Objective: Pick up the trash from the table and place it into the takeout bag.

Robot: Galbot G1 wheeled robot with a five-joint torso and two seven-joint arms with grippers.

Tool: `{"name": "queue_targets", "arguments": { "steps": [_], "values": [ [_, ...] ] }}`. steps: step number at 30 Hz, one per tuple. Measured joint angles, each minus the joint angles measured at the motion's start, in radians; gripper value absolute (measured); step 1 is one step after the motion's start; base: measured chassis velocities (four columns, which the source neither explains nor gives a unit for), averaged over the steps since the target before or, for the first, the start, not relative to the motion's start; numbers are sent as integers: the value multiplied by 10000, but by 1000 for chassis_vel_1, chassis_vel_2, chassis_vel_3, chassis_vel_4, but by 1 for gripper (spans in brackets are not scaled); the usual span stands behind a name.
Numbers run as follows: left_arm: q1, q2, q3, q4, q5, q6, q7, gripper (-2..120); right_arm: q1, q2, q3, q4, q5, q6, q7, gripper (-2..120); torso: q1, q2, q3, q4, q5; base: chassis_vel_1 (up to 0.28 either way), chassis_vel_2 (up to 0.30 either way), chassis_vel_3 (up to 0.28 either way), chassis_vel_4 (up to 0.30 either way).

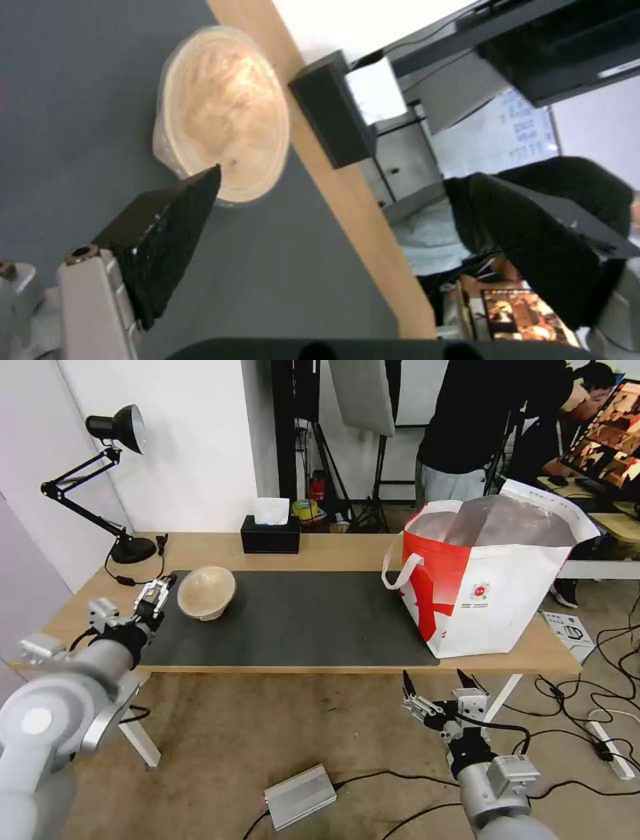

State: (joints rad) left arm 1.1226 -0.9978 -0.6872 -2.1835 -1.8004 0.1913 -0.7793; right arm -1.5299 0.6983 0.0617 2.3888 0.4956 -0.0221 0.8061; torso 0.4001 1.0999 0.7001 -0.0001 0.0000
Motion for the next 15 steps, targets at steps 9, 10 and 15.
{"name": "queue_targets", "arguments": {
  "steps": [9, 10, 15],
  "values": [
    [-448, 10, 418, 809, 128, 81, -85, 100, 0, 0, 0, 0, 0, 0, 0, 100, 0, 0, -2, 1, 0, 0, 0, 0, 0],
    [-448, 10, 418, 809, 128, 81, -85, 100, 0, 0, 0, 0, 0, 0, 0, 100, 0, 0, -2, 1, 0, 0, 0, 0, 0],
    [-471, 80, 432, 970, 202, 81, -170, 100, 0, 0, 0, 0, 0, 0, 0, 100, 0, 0, -1, 2, 0, 0, 0, 0, 0]
  ]
}}
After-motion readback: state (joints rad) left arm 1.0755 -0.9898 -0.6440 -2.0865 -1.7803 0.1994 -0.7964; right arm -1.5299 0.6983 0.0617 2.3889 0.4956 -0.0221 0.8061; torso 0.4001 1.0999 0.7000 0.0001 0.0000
